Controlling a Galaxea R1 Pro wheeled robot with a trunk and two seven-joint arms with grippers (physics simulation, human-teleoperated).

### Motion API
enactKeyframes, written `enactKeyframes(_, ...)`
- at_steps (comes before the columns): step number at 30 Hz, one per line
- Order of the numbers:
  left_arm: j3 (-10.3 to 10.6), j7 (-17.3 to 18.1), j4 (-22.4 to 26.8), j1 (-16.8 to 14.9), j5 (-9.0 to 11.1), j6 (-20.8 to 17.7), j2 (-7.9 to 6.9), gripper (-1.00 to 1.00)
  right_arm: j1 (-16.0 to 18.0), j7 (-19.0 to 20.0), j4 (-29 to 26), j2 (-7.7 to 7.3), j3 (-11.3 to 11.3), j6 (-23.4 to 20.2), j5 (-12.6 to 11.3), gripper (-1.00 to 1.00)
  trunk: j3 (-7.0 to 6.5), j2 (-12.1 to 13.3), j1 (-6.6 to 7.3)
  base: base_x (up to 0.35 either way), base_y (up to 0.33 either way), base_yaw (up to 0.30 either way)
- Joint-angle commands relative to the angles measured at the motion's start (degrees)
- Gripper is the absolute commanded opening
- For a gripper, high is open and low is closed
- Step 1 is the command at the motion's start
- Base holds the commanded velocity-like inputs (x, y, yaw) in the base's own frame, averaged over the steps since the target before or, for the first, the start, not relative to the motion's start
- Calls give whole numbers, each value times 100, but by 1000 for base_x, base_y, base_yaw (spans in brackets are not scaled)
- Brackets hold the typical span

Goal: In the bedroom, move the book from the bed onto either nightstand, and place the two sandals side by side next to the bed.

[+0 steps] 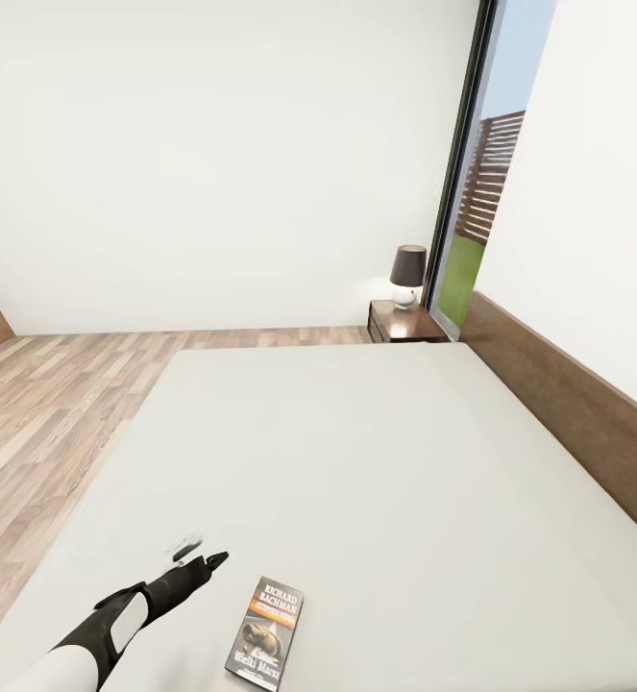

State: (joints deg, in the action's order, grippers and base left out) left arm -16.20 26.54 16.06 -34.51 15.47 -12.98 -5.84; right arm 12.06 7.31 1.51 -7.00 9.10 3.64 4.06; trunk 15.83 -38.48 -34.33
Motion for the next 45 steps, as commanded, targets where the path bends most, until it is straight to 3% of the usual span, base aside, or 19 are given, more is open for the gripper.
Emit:
enactKeyframes(1,-23,18,2,-3,44,-56,1,100,7,17,16,-3,48,32,42,100,8,-8,-2,0,0,0)
enactKeyframes(11,-23,18,2,-3,44,-56,11,100,7,17,16,-6,48,32,42,100,8,-8,-2,0,0,0)
enactKeyframes(23,-23,18,2,-3,38,-56,42,100,7,17,16,-11,48,32,40,100,224,-490,-265,0,0,0)
enactKeyframes(34,78,16,2,-3,36,-56,90,100,7,17,16,-18,48,32,41,100,224,-490,-265,0,0,0)
enactKeyframes(45,232,10,2,-3,38,-56,112,100,7,17,16,-20,48,32,42,100,421,-931,-507,0,0,0)
